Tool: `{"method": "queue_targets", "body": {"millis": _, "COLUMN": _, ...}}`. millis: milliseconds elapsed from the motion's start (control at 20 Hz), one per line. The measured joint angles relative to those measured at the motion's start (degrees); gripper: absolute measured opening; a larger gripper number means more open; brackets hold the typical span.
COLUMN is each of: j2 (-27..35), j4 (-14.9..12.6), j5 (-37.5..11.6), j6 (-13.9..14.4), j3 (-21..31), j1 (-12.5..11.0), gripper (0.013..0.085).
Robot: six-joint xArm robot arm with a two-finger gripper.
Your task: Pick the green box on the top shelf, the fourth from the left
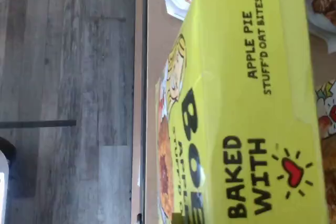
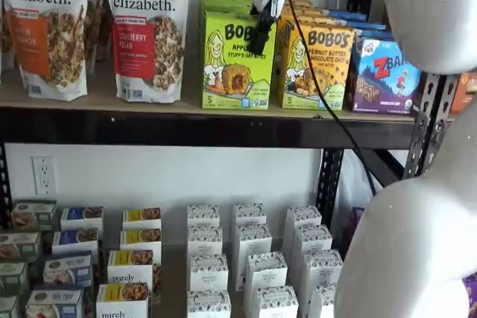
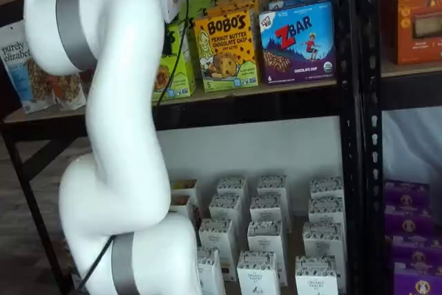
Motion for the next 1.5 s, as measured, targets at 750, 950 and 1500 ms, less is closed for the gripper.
{"method": "queue_targets", "body": {"millis": 750, "j2": -0.16, "j4": 0.44, "j5": 0.52, "j6": 0.11, "j3": -0.16, "j1": 0.02, "gripper": 0.033}}
{"method": "queue_targets", "body": {"millis": 950, "j2": -0.18, "j4": 0.59, "j5": 0.78, "j6": 0.28, "j3": -0.4, "j1": 0.13, "gripper": 0.033}}
{"method": "queue_targets", "body": {"millis": 1500, "j2": -0.09, "j4": 0.36, "j5": 1.8, "j6": 0.47, "j3": -0.81, "j1": 0.31, "gripper": 0.025}}
